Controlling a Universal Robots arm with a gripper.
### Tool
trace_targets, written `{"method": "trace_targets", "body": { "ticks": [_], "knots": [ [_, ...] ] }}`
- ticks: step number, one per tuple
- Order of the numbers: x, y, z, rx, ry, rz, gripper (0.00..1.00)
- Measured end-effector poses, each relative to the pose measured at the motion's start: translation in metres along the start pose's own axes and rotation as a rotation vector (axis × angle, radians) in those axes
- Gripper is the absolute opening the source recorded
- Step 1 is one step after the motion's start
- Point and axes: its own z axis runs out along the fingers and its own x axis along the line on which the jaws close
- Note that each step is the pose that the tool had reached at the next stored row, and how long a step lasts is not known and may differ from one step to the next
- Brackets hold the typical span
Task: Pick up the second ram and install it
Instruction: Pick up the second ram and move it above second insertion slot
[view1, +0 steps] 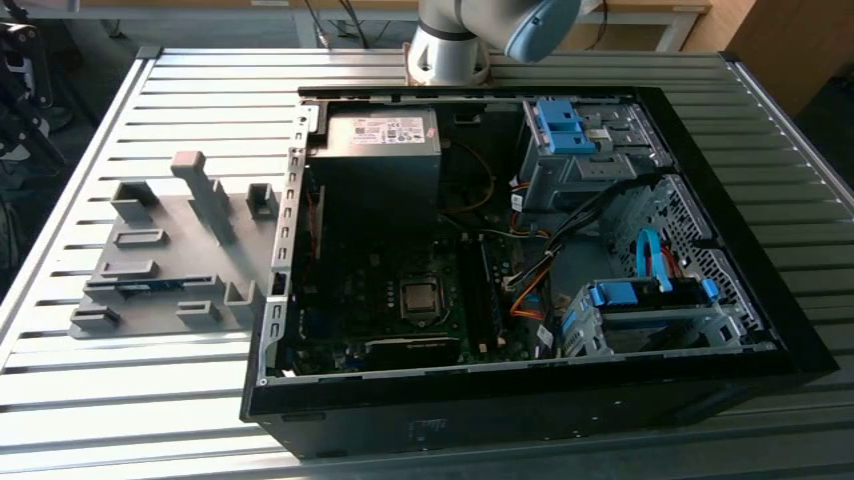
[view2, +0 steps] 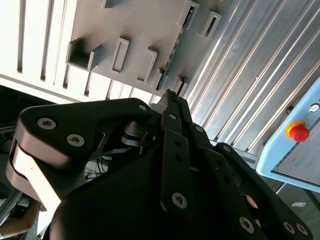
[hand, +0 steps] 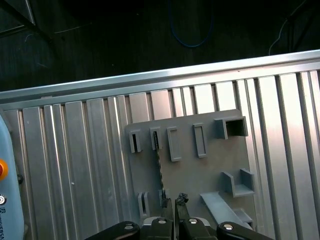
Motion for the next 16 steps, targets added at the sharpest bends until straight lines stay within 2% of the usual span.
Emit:
{"method": "trace_targets", "body": {
  "ticks": [10, 11, 12, 16],
  "knots": [
    [0.0, 0.0, 0.0, 0.0, 0.0, 0.0, 0.17],
    [0.0, 0.0, 0.0, 0.0, 0.0, 0.0, 0.16],
    [0.0, 0.0, 0.0, -0.0001, 0.0, 0.0, 0.1],
    [0.0, 0.0, 0.0, -0.0001, 0.0001, 0.0, 0.1]
  ]
}}
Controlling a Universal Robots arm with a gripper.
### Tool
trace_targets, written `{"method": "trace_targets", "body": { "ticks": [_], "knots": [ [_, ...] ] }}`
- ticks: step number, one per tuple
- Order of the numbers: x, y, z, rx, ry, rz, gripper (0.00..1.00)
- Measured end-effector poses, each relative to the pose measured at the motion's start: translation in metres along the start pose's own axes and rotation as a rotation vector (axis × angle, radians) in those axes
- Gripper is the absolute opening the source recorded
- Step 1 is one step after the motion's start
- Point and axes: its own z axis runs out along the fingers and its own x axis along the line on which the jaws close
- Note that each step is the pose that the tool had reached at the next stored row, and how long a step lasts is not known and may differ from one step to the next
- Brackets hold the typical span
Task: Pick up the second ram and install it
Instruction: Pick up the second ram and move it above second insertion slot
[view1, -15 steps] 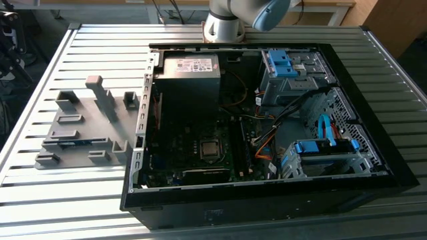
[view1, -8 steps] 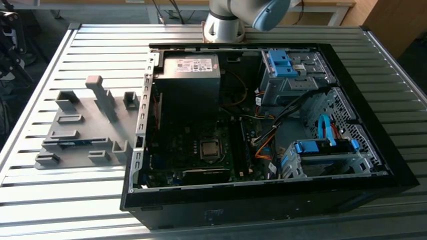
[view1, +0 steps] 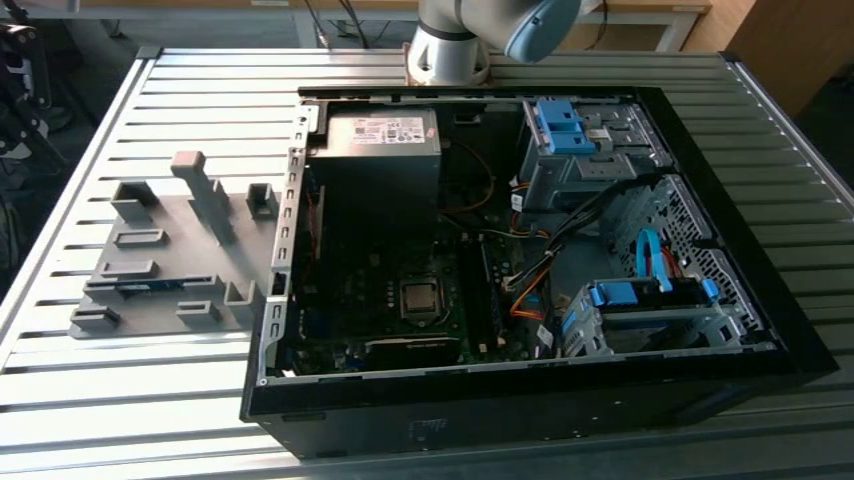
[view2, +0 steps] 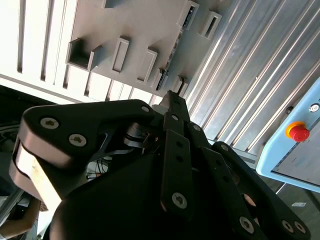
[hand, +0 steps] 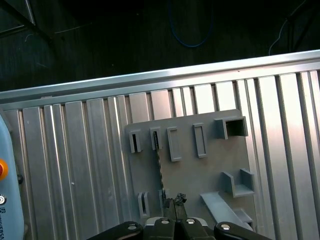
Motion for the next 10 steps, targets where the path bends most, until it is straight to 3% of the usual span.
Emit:
{"method": "trace_targets", "body": {
  "ticks": [3, 4, 6, 7, 10],
  "knots": [
    [0.0, 0.0, 0.0, 0.0, 0.0, 0.0, 0.11],
    [0.0, 0.0, 0.0, 0.0, 0.0, 0.0, 0.17],
    [0.0, 0.0, 0.0, 0.0001, -0.0001, 0.0, 0.17],
    [0.0, 0.0, 0.0, 0.0, 0.0, 0.0, 0.24],
    [0.0, 0.0, 0.0, 0.0, 0.0, 0.0, 0.24]
  ]
}}
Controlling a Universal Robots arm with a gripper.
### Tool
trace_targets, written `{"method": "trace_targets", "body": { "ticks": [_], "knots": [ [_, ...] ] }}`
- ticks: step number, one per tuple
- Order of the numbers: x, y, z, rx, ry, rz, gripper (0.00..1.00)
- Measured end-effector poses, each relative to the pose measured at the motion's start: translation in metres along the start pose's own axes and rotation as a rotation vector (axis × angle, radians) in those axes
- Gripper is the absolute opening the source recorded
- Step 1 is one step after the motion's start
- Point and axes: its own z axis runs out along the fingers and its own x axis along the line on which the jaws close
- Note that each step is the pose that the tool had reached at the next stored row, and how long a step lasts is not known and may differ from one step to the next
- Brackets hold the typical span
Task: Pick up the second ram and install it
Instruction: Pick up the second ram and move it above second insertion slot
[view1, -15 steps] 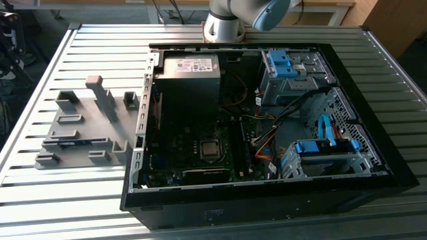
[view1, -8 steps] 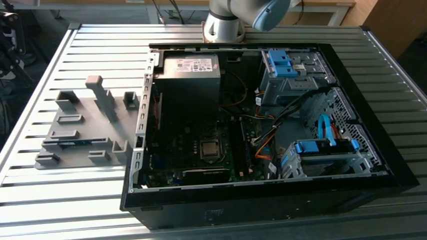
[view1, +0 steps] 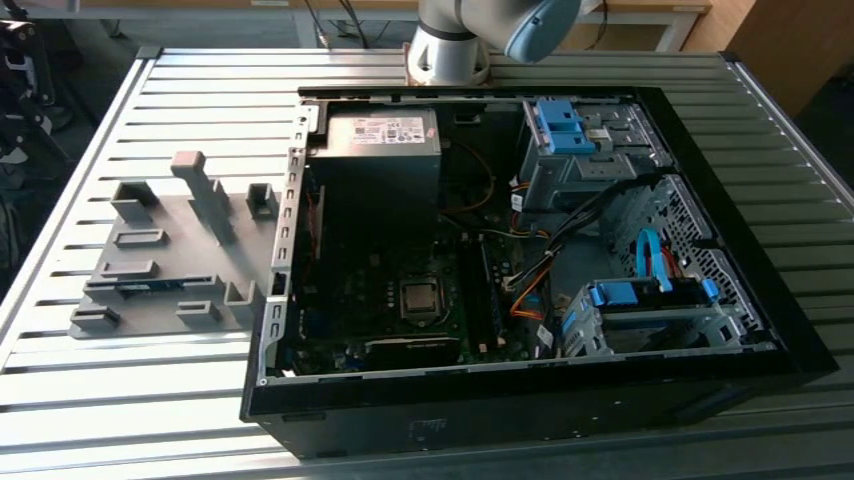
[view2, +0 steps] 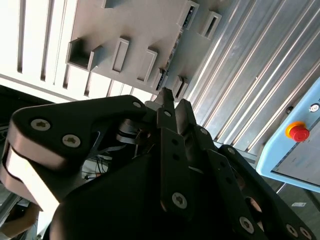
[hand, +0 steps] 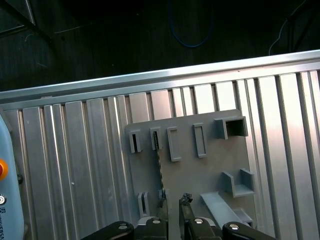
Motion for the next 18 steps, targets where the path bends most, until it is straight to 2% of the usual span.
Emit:
{"method": "trace_targets", "body": {
  "ticks": [2, 4, 18],
  "knots": [
    [0.0, 0.0, 0.0, 0.0, 0.0, 0.0, 0.22],
    [0.0, 0.0, 0.0, 0.0, 0.0, 0.0, 0.11],
    [0.0, 0.0, 0.0, 0.0, 0.0, -0.001, 0.11]
  ]
}}
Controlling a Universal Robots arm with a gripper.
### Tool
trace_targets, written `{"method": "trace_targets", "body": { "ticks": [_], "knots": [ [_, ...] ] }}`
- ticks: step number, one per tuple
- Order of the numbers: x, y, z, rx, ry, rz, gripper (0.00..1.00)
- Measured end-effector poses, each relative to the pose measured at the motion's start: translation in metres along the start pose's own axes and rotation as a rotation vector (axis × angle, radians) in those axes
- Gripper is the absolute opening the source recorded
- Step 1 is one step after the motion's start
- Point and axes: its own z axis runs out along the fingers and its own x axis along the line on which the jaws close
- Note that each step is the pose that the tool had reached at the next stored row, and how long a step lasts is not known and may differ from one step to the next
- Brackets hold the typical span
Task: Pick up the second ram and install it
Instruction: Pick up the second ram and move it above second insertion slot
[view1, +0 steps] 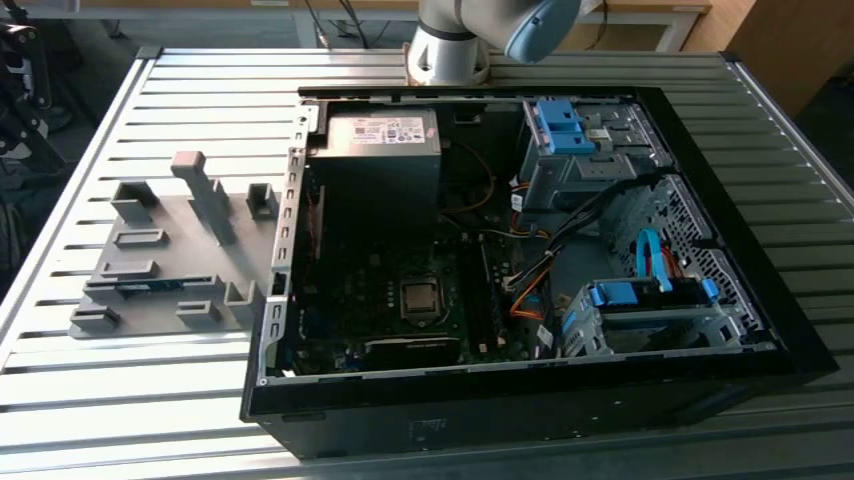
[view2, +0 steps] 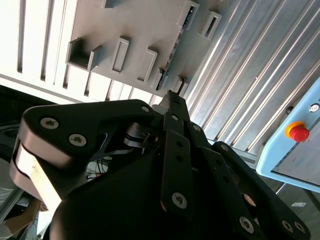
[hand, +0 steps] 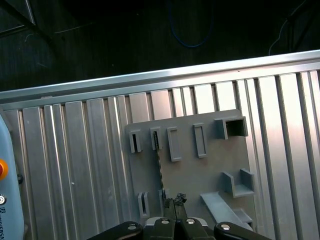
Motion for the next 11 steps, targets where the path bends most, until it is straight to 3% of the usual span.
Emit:
{"method": "trace_targets", "body": {
  "ticks": [4, 11],
  "knots": [
    [0.0, 0.0001, 0.0004, -0.002, 0.0003, -0.046, 0.11],
    [0.0, 0.0, 0.0004, -0.002, 0.0003, -0.051, 0.11]
  ]
}}
